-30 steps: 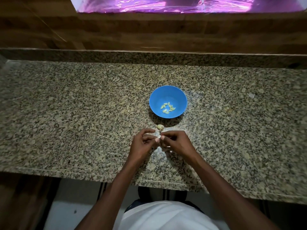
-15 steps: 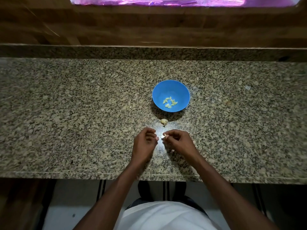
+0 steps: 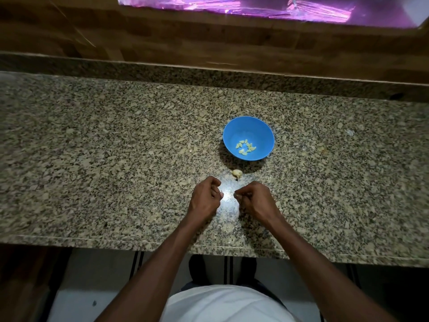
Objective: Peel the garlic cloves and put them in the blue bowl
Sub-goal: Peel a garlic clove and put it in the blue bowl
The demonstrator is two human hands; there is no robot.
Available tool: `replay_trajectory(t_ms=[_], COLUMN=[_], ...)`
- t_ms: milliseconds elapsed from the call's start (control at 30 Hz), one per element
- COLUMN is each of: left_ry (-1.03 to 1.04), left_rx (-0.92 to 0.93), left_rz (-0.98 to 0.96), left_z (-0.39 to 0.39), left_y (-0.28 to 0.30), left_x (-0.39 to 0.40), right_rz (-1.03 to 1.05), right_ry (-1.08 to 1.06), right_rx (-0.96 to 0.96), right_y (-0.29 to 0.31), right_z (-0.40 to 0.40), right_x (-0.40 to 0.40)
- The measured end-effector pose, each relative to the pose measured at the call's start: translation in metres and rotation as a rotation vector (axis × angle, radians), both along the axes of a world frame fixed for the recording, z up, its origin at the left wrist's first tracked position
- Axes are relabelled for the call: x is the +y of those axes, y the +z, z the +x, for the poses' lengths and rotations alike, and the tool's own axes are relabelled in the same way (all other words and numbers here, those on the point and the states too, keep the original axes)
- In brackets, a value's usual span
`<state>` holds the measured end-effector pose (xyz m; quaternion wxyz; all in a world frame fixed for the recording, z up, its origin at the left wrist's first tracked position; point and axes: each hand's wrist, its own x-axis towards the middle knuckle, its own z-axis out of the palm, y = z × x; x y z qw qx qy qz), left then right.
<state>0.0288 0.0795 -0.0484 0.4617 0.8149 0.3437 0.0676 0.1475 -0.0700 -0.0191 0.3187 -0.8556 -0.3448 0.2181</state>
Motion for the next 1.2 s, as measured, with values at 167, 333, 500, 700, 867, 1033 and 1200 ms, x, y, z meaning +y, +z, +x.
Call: replay_trajectory(t_ms=[167,333,500,700,867,1033,1200], left_ry=[0.004,0.016,0.027,0.04,0.05,0.057,0.052], left_rx=[-0.027,-0.059,-0.063,-0.048,-0.053,-0.057,-0.056], left_rz=[-0.005,0.01,0.05,0.049,0.06,0.065,0.079], left_z=[-0.001,-0.004,-0.004,-0.004,-0.005,-0.004,-0.005], left_y=[-0.002,-0.006,-0.011,-0.01,-0.011,-0.012,-0.013], left_x=[0.0,-0.002,-0.003,-0.004,-0.007,-0.008,-0.007], right_rz=[-0.042,-0.038,-0.078,-0.022,-0.039,-0.065,-0.005], right_ry=[-0.009,0.007,0.015,-0.032,-0.007,0.039,-0.002], right_rx=[0.025,0.026,0.029,0.125,0.118,0.062,0.068], right_y=[-0.001,-0.002,0.0,0.007,0.007,0.007,0.008], right_z=[0.003,0.004,0.002,0.001,0.003,0.003,0.003], right_x=[-0.002,-0.004,-0.004,-0.006,-0.009,-0.01,-0.009])
